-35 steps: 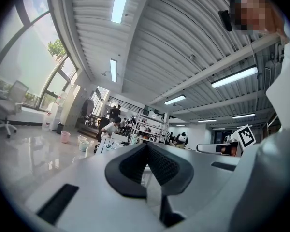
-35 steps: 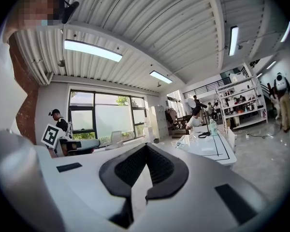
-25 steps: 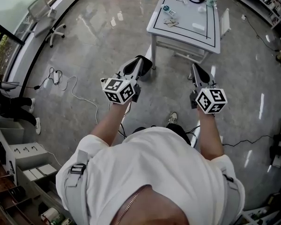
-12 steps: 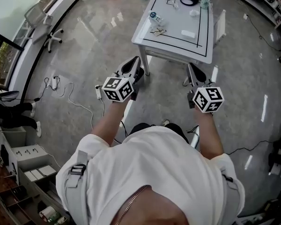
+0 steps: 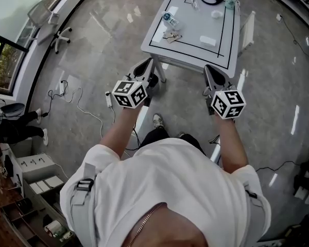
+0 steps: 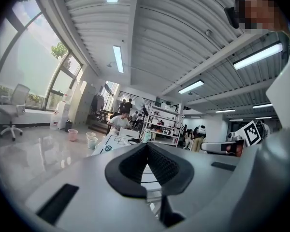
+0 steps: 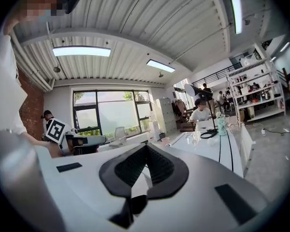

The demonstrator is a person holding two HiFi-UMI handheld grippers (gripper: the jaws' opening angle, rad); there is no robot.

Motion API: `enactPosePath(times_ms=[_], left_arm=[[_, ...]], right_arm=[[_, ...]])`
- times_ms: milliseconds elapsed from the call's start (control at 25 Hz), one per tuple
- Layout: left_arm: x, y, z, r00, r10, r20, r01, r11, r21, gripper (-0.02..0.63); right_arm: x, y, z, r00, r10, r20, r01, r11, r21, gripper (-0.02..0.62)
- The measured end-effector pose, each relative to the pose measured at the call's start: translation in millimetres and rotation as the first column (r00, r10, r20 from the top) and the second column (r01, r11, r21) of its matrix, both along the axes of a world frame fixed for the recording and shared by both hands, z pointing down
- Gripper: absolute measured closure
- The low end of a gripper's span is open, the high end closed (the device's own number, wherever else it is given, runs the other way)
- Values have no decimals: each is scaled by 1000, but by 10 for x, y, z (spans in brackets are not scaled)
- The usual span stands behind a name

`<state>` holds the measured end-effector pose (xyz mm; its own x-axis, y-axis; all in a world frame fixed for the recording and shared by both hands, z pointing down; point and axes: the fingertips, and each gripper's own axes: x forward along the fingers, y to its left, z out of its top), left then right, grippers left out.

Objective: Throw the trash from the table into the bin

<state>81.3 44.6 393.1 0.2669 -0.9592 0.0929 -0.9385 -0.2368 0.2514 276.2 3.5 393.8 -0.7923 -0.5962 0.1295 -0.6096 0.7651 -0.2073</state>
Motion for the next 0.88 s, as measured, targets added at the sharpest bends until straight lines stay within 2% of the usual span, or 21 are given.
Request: enactPosePath(times_ms=[480, 880], left_arm=[[-837, -1026, 117, 999, 42, -34, -42, 999, -6, 595], [-1428, -1545, 282, 995, 69, -76, -72, 997, -40, 595]], right_arm=[[-904, -1009, 160, 996, 31, -78, -31, 999, -10, 603], [-1469, -1565, 365, 980, 74, -182, -80, 996, -27, 603]])
